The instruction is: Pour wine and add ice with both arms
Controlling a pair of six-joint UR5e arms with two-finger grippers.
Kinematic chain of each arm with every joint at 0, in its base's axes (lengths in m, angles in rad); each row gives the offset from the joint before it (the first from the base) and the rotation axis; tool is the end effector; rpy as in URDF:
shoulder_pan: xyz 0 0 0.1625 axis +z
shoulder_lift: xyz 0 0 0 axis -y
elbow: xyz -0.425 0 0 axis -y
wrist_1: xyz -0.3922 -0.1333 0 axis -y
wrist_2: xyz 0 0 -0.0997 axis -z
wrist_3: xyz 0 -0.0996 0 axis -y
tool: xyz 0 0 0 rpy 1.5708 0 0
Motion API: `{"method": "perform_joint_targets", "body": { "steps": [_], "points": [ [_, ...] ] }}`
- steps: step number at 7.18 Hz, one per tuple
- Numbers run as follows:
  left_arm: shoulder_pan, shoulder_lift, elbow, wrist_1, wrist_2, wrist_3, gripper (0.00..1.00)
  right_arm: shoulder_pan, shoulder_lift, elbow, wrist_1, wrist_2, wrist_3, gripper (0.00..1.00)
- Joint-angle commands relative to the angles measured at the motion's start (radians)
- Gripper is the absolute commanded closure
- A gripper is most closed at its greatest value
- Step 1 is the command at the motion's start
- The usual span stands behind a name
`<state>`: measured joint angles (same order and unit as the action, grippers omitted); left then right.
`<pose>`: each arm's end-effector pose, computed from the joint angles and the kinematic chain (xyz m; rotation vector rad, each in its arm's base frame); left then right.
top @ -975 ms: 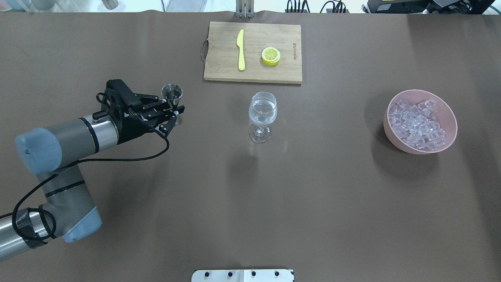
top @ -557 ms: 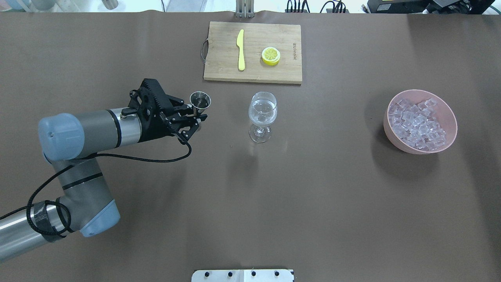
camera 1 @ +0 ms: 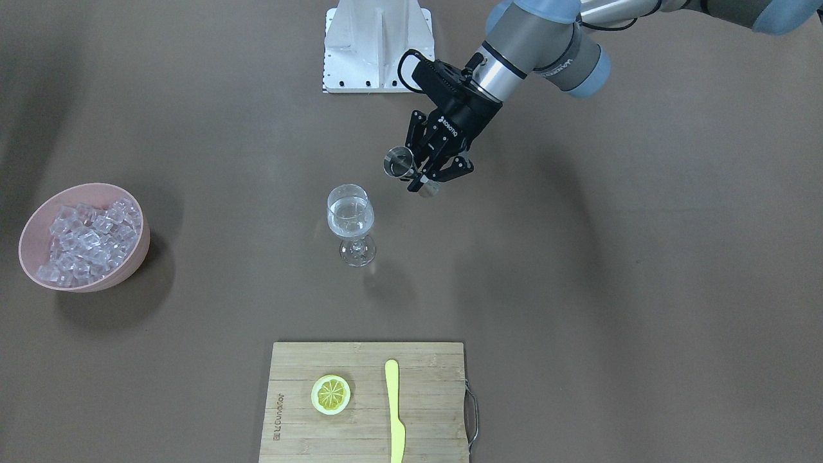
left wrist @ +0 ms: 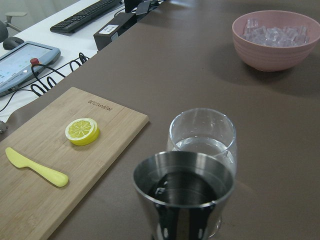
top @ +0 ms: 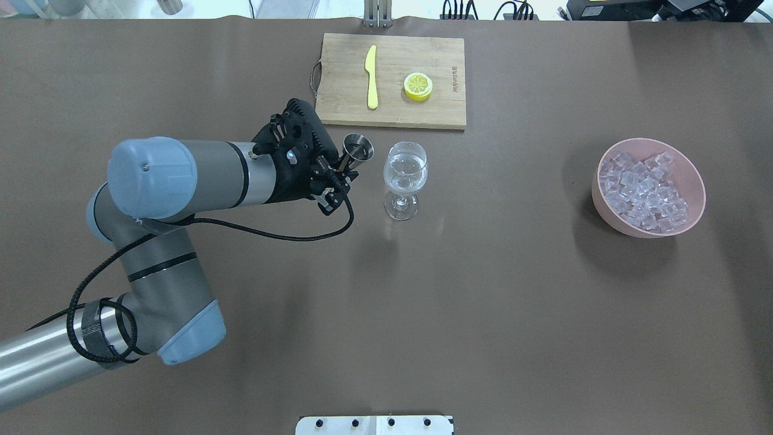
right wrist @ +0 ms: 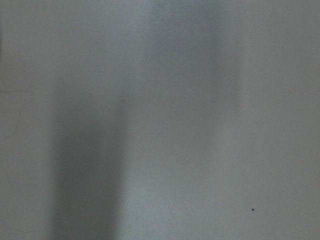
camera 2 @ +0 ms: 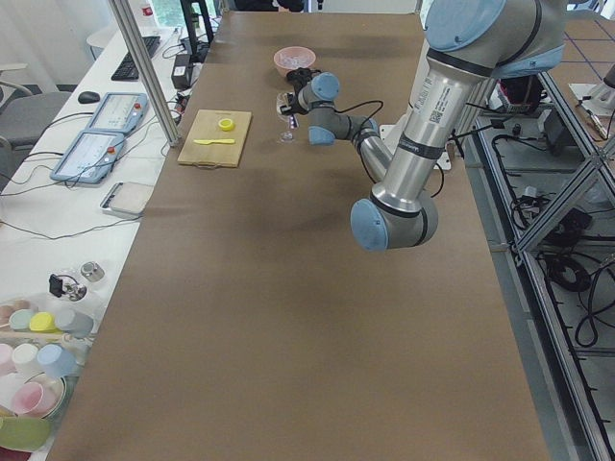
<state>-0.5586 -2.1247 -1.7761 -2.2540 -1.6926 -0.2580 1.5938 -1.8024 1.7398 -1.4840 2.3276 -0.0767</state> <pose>0.4606 -0.4308 0.1678 1.1293 0.9596 0.7030 0.0740 -0.3937 0.6707 0.0607 -0.7548 -0.0603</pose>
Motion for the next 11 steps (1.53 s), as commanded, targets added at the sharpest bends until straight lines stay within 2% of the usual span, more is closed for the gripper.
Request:
{"method": "perform_joint_targets", "body": {
  "steps": [1, 3, 6, 11],
  "points": [
    [0.003, -0.061, 0.006, 0.117, 0.001, 0.009, 1.00, 0.003, 0.000, -0.005, -0.001, -0.001, -0.002, 0.00],
    [0.003, -0.072, 0.007, 0.166, 0.001, 0.040, 1.00, 0.006, -0.005, -0.005, 0.001, 0.001, 0.000, 0.00],
    [0.005, -0.145, 0.007, 0.310, 0.002, 0.042, 1.00, 0.009, -0.005, -0.008, 0.001, 0.003, 0.000, 0.00],
    [0.008, -0.204, 0.009, 0.512, 0.005, 0.083, 1.00, 0.009, -0.003, -0.013, 0.001, 0.003, 0.000, 0.00]
  ]
}}
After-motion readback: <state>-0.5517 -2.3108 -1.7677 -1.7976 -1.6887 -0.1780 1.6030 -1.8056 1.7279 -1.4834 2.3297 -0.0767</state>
